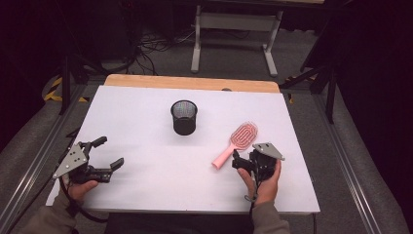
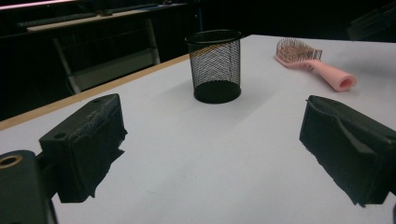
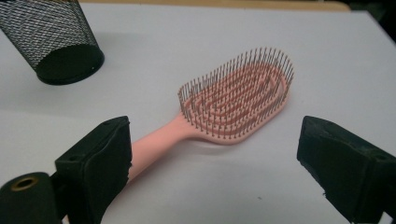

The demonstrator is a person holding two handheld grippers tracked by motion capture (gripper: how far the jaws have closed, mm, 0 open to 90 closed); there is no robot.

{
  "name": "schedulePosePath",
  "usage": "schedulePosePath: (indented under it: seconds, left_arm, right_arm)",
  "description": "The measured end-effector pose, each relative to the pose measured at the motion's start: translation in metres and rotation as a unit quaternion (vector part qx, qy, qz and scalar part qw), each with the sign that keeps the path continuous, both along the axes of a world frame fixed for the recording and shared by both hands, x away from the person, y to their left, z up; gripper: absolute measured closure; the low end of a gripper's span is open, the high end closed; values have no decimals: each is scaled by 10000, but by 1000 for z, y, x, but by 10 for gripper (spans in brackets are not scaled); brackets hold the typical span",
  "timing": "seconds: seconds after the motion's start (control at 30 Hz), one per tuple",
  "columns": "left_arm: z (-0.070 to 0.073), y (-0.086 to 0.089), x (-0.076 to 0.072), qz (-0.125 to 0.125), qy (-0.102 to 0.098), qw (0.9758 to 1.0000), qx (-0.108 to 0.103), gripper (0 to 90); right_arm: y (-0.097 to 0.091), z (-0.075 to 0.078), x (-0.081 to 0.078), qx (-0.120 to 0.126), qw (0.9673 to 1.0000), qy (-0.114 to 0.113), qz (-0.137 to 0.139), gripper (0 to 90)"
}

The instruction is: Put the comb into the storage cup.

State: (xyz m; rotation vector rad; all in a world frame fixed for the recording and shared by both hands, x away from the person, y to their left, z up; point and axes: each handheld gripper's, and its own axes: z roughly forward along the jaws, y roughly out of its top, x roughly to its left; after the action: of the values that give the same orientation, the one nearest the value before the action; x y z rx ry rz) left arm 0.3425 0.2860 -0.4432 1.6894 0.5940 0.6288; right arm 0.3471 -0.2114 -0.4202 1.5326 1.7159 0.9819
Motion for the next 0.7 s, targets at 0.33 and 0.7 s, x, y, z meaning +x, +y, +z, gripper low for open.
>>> schedulePosePath:
  seconds: [0.33,0.7]
  left_arm:
    - [2,-2,-3,-139,-26,9999,3,81]
    - [1,-2,-2,-316,46,9994,-127,88]
  right_arm:
    - [20,-7,43,241,9869,1448,-667,143]
    - [51,-9,68,261,9704,2137,-1096,164]
